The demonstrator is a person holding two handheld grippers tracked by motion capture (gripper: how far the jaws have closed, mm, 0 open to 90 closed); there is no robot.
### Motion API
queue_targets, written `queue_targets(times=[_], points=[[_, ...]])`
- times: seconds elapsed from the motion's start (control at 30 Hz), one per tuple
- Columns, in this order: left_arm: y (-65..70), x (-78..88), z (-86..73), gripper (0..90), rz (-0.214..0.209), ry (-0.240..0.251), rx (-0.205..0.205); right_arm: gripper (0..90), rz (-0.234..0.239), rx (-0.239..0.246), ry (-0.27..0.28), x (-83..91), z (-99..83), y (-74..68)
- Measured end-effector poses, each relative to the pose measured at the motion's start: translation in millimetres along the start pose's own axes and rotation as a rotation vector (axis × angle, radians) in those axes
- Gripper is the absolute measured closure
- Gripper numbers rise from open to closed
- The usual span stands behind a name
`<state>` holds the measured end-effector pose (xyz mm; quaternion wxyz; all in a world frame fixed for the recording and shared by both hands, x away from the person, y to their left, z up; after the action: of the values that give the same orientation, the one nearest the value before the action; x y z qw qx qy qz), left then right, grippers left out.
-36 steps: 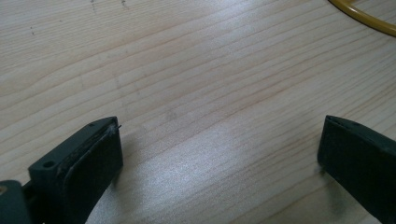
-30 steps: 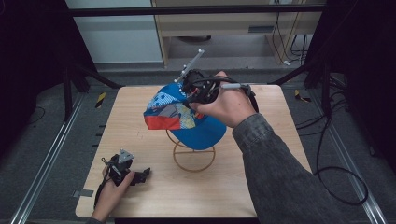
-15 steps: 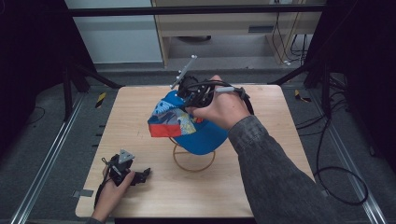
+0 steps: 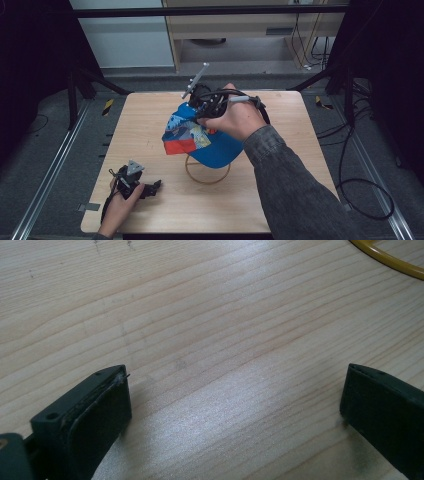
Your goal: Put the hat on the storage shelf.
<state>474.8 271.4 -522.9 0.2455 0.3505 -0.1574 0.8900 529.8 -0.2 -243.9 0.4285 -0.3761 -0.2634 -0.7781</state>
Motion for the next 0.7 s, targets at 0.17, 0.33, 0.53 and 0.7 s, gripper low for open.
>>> queue_targets(times=[0.17,0.33,0.53,0.7], points=[[0.0,0.0,0.0,0.0,-0.001,0.000,0.000,79.7,0.002,0.002,-0.005,-2.5,-1.7,-0.4],[0.1,-0.1,0.0,0.0,0.000,0.002,0.002,72.8,-0.001,-0.005,-0.006,-2.9,-3.0,0.2],[0.1,-0.1,0.0,0.0,0.000,0.002,0.002,63.3,-0.009,-0.011,-0.006,-3.8,-4.0,0.6],[0.2,-0.1,0.0,0.0,0.000,0.002,0.002,57.5,-0.009,-0.014,-0.001,-3.5,-4.3,0.1]])
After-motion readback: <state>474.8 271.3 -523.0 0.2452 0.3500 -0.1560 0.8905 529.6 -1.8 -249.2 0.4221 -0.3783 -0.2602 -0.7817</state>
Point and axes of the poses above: each handheld gripper's, and its own axes: x roughly backward along the jaws, z roughly out of its top, y roughly to its right, the point moved 2 cm from there along -x, roughly forward along the jaws, and after that the axes turned 7 degrees about -x, right-handed, at the moved point
